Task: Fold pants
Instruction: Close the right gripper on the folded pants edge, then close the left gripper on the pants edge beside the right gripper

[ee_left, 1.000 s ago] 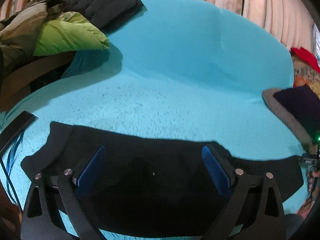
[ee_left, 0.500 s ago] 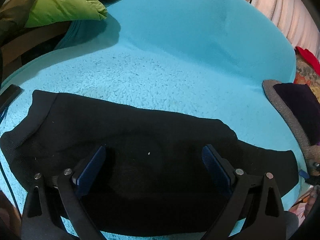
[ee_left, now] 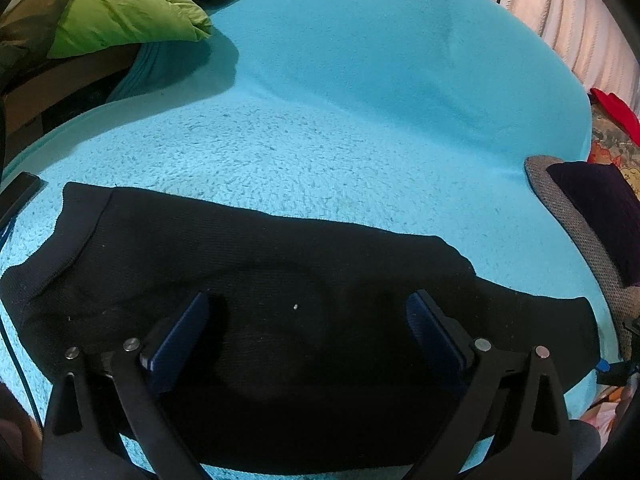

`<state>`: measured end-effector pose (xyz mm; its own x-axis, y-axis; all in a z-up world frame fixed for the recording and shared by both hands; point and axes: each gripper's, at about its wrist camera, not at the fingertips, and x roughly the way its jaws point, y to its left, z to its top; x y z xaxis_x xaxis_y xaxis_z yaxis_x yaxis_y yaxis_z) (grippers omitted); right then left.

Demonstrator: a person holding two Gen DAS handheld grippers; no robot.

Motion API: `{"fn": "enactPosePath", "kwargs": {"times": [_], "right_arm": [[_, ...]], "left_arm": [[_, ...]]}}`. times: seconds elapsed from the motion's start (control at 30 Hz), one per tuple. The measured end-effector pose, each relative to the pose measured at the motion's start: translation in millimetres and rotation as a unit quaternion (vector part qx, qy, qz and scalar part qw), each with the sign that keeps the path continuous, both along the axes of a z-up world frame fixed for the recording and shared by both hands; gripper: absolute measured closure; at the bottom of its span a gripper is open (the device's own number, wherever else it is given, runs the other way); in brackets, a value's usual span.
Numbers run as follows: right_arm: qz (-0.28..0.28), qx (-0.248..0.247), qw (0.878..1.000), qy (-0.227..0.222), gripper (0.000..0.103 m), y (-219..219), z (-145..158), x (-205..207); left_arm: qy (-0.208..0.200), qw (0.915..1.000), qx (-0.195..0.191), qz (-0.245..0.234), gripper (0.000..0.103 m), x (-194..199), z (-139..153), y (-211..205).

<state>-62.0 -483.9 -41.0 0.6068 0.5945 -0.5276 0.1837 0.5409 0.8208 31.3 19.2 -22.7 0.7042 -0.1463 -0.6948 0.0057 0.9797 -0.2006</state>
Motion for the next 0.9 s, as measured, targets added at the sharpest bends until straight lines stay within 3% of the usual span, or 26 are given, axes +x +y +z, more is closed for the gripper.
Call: {"fn": "enactPosePath", "kwargs": {"times": [0.07, 0.17, 0.23, 0.33, 0.57, 0.73, 0.9], "right_arm": [[0.007, -0.005, 1.000, 0.002, 0.012, 1, -1, -1], [0.015, 0.003, 1.000, 0.015, 0.044, 1, -9, -3], [0.008, 0.000, 1.000, 0.027, 0.074, -2, -17, -6], [0.000, 0.011, 1.000, 0.024, 0.088, -7, -24, -8], [-0.019, -0.023, 1.000, 0.009, 0.093, 0, -20, -14], [-0.008, -0.119, 0.993, -0.004, 0.094, 16, 2, -15], [0.004, -0.210, 0.977, -0.033, 0.094, 42, 31, -15]], "left_arm": [[0.000, 1.0000, -0.002, 0.000, 0.003, 0, 0, 1], [0.001, 1.0000, 0.001, 0.002, 0.003, 1, 0, 2], [0.002, 1.0000, 0.004, 0.002, 0.003, 2, 0, 1], [0.001, 1.0000, 0.001, 0.000, 0.003, 2, 0, 3], [-0.009, 0.9995, 0.008, 0.029, 0.003, -1, 6, 13], [-0.020, 0.9975, -0.005, 0.067, 0.003, -4, 12, 31], [-0.021, 0.9963, -0.013, 0.083, 0.003, -3, 13, 39]]}}
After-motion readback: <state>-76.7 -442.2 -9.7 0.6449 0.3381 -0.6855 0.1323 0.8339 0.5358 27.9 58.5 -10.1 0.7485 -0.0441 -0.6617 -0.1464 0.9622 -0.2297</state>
